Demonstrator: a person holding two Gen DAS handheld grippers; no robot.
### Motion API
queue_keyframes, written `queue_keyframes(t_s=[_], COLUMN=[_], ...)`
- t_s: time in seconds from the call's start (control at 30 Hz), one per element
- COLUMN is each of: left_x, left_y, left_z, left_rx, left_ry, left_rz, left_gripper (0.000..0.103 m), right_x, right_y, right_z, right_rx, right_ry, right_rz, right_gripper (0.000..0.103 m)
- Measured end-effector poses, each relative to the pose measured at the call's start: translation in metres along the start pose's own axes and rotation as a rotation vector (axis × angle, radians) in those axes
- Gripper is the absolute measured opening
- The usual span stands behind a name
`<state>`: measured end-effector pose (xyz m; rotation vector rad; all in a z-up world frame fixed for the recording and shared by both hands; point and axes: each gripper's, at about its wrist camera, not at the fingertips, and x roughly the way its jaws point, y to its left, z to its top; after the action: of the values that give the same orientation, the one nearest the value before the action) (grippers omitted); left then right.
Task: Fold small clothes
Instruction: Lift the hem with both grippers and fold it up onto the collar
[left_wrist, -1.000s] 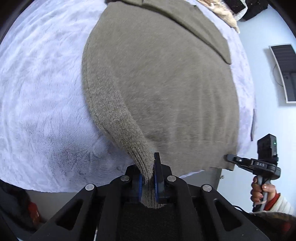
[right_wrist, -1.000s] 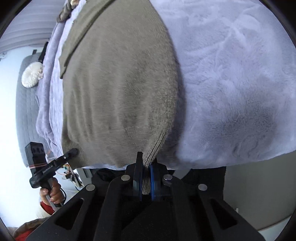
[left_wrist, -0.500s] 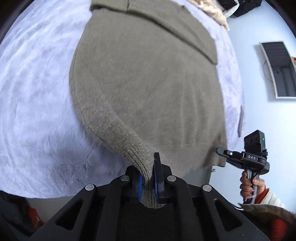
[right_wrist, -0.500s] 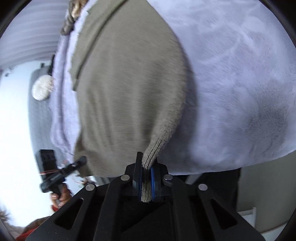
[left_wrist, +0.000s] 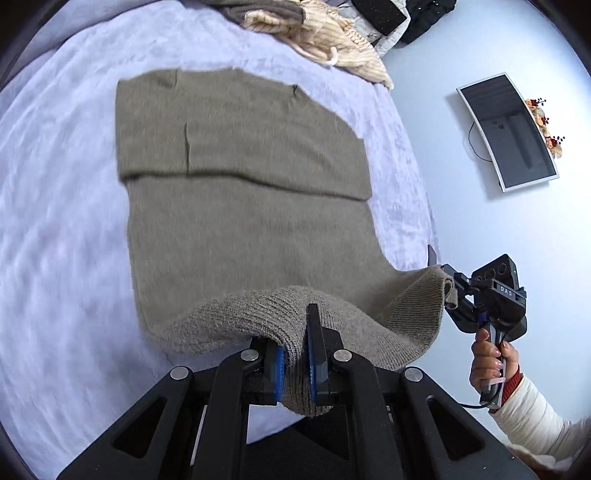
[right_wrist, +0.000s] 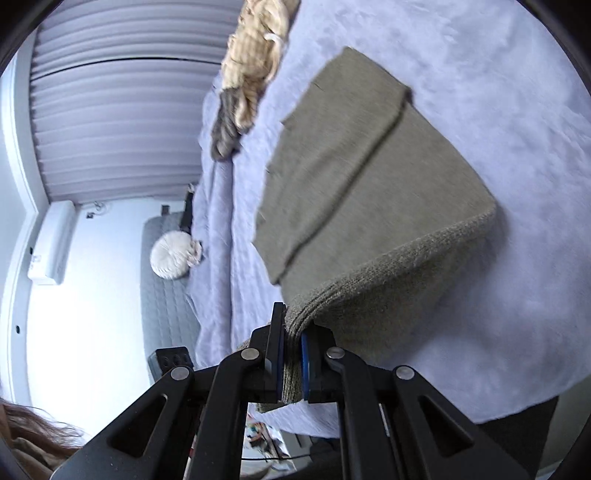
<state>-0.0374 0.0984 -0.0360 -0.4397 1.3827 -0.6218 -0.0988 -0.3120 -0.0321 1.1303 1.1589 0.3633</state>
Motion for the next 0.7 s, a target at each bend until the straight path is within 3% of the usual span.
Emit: queue_keyframes(t_s=[0.23,0.4,0.7], left_x=[-0.008,0.002,0.041], left_y=[0.009,0.016,0.047], left_z=[0.047,0.07,0.123], left_rx=[-0.001,-0.068,-0.181], left_ry=[-0.059,-0.098,-0.14], left_rz=[0.013,0.073,0.206], left_gripper=[0.01,0.01,0.01], right_x=[0.012,0.031,0.101], right_y=[0.03,0.032,0.009], right_z=[0.035,0.087,0.172], right_rx=[-0.028,-0.032,0.0], right_ry=[-0.029,-0.008,0.063], right_rz=[0.04,0.032,-0.077], right_gripper=[0.007,0.007,0.007])
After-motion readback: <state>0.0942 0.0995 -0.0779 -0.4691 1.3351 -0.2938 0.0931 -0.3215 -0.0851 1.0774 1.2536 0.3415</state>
